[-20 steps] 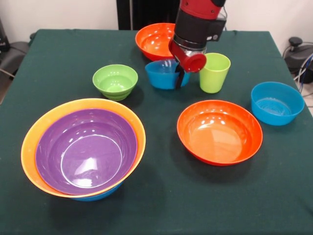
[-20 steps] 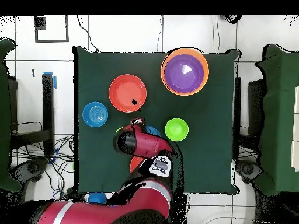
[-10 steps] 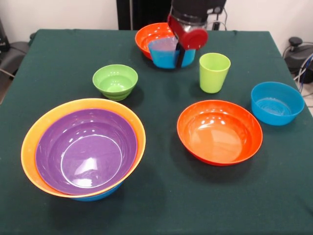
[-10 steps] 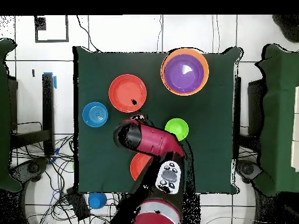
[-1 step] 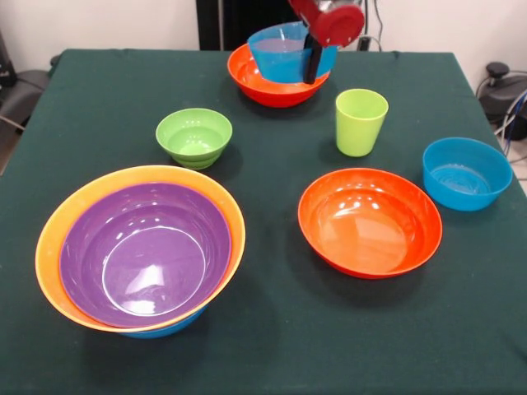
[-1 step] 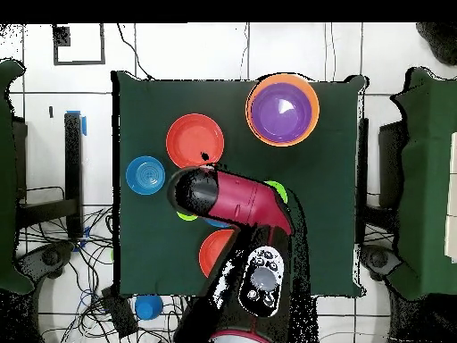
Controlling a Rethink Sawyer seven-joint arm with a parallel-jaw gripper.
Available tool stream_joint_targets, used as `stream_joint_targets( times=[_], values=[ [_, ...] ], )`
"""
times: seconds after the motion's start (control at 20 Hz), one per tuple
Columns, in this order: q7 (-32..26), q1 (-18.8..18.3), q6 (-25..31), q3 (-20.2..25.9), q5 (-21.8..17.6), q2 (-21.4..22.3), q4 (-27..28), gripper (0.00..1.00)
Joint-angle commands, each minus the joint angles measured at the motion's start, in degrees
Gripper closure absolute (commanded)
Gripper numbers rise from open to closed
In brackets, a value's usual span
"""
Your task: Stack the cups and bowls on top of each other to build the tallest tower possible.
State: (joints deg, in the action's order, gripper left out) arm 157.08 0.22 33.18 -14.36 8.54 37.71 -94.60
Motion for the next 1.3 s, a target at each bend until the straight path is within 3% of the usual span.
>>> stream_joint_targets(
  times=[0.05,0.4,0.9,1.3],
  values=[
    [-6.6,-1.6,7.5,3.7,-5.0,0.4,7.2,1.0],
    [-10.1,-5.2,6.3,6.1,-7.3,-2.2,11.6,1.0],
    [-18.4,-12.7,11.3,12.7,-11.0,-9.6,26.8,1.0],
    [-19.1,-15.6,9.0,16.5,-13.6,-15.4,35.8,1.0]
  ],
)
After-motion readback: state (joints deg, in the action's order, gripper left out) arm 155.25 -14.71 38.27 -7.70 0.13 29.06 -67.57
